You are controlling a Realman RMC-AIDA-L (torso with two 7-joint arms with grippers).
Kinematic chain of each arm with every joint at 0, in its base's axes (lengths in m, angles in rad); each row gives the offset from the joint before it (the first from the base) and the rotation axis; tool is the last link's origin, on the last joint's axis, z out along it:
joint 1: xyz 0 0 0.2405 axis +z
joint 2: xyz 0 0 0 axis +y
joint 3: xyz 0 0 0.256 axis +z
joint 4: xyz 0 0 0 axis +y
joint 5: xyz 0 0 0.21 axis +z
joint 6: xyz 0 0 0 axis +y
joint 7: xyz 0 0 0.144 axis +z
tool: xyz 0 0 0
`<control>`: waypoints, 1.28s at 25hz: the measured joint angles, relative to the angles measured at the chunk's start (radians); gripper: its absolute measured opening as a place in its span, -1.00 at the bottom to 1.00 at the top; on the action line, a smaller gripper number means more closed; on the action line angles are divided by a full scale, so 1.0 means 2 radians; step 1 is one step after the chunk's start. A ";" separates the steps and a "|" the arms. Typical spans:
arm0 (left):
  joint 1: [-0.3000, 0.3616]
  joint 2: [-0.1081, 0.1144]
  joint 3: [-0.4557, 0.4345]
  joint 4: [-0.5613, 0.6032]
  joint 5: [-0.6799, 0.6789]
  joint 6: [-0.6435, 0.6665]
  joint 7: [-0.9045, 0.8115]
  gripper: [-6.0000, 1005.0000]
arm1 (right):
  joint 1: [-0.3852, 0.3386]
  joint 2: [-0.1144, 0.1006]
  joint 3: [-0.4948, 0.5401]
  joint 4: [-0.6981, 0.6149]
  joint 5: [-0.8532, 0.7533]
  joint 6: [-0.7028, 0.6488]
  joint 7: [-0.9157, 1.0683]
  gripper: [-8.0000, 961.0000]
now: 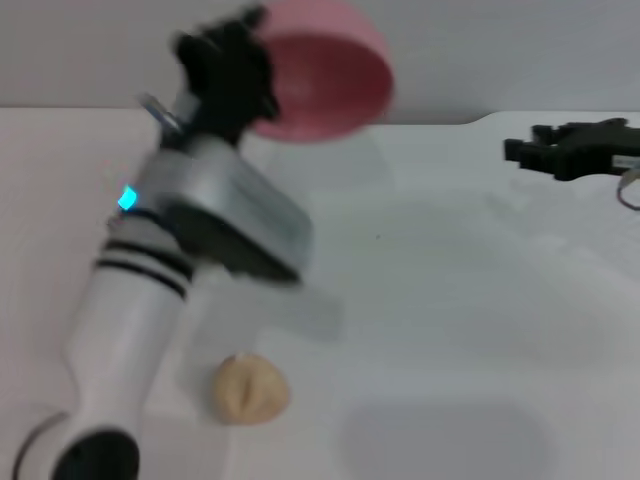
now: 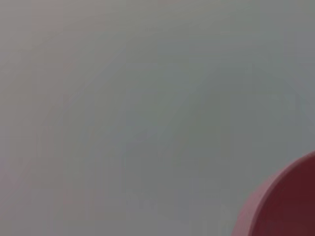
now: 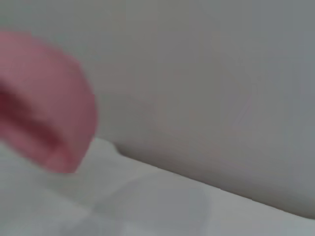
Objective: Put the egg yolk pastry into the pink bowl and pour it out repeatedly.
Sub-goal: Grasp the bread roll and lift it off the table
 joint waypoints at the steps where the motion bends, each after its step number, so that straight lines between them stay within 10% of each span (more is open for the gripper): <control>1: 0.003 0.002 -0.021 0.018 -0.020 -0.018 -0.010 -0.98 | 0.000 0.000 0.000 0.000 0.000 0.000 0.000 -0.08; 9: 0.031 0.003 -0.248 0.114 -0.118 -0.395 -0.071 -0.98 | 0.014 0.000 -0.062 0.003 0.017 0.007 -0.024 -0.08; 13: -0.026 0.008 -0.467 0.047 -0.150 -0.719 -0.154 -0.98 | 0.023 0.000 -0.098 0.003 0.018 0.019 -0.024 -0.08; 19: -0.086 0.022 -0.654 -0.006 -0.016 -0.947 -0.291 -0.98 | 0.045 -0.001 -0.178 0.017 0.018 0.032 -0.010 0.16; 32: -0.067 0.048 -0.769 0.134 0.212 -1.166 -0.516 -0.97 | 0.083 0.001 -0.359 -0.019 0.030 0.018 0.064 0.46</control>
